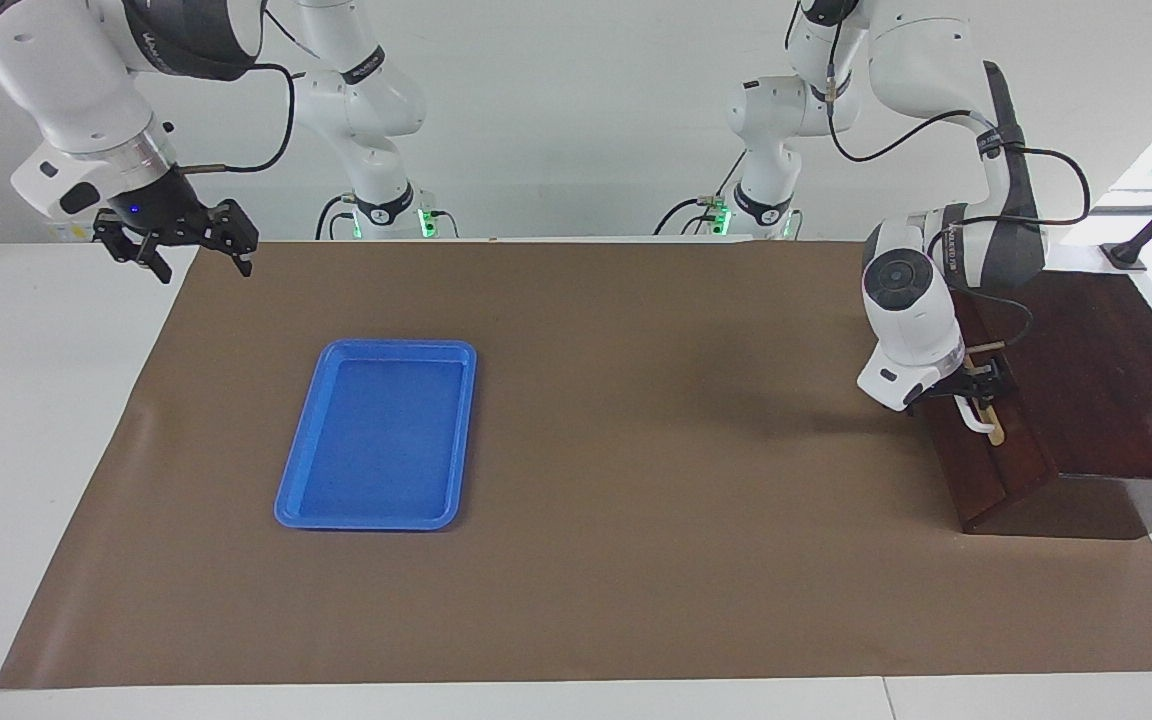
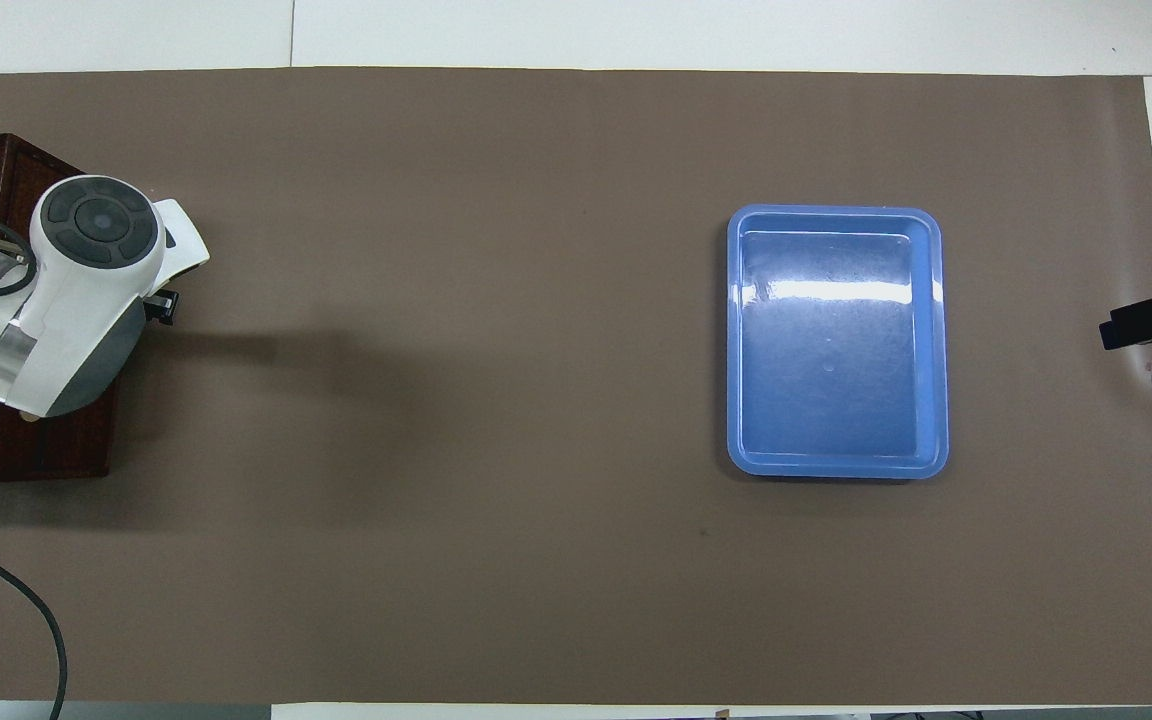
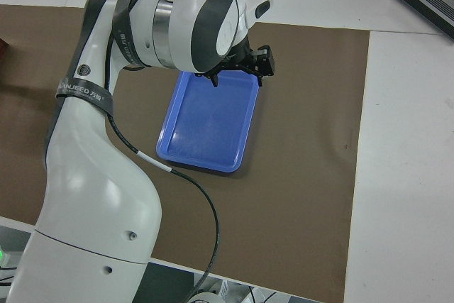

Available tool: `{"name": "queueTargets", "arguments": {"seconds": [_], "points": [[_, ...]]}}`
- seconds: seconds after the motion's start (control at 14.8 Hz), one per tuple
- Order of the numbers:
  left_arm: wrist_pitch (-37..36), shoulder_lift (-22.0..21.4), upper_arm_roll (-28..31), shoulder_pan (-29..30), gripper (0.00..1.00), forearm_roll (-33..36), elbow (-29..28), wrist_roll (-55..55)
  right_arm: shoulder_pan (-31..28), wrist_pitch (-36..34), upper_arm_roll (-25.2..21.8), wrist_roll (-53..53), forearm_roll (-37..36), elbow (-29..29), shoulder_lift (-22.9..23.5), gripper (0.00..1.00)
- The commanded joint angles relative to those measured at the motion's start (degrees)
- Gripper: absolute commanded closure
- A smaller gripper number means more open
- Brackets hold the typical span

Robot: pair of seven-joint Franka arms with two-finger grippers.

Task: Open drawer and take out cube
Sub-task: 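Pull the drawer handle toward the robot with the left gripper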

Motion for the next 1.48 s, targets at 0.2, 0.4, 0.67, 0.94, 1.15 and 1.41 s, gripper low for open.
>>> {"name": "queueTargets", "arguments": {"seconds": [0.2,0.4,0.67,0.94,1.15,1.41], "points": [[1.69,-2.70,-0.25,1.23,0.00,2.07,-4.21,-1.22,-0.24,-0.05,0.08,-0.75,0.90,-0.91,-0.85,0.00],[1.96,-2.70,-0.34,0.70,0.00,2.07,-4.12,-1.92,-0.24,-0.14,0.08,-0.75,0.90,-0.91,-0.85,0.00],[2.13,-2.61,-0.51,0.35,0.00,2.07,-4.04,-2.45,-0.24,-0.14,0.08,-0.75,0.90,-0.91,-0.85,0.00],[3.01,-2.61,-0.69,0.35,0.00,1.98,-4.12,-3.24,-0.24,-0.14,0.08,-0.75,0.90,-0.91,-0.85,0.00],[3.45,-2.52,-0.69,-0.61,0.00,1.81,-4.12,-3.42,-0.24,-0.14,0.08,-0.75,0.90,-0.91,-0.85,0.00],[3.19,-2.52,-0.78,-1.85,0.00,1.28,-4.12,-5.18,-0.24,-0.14,0.08,-0.75,0.90,-0.91,-0.85,0.00]]}}
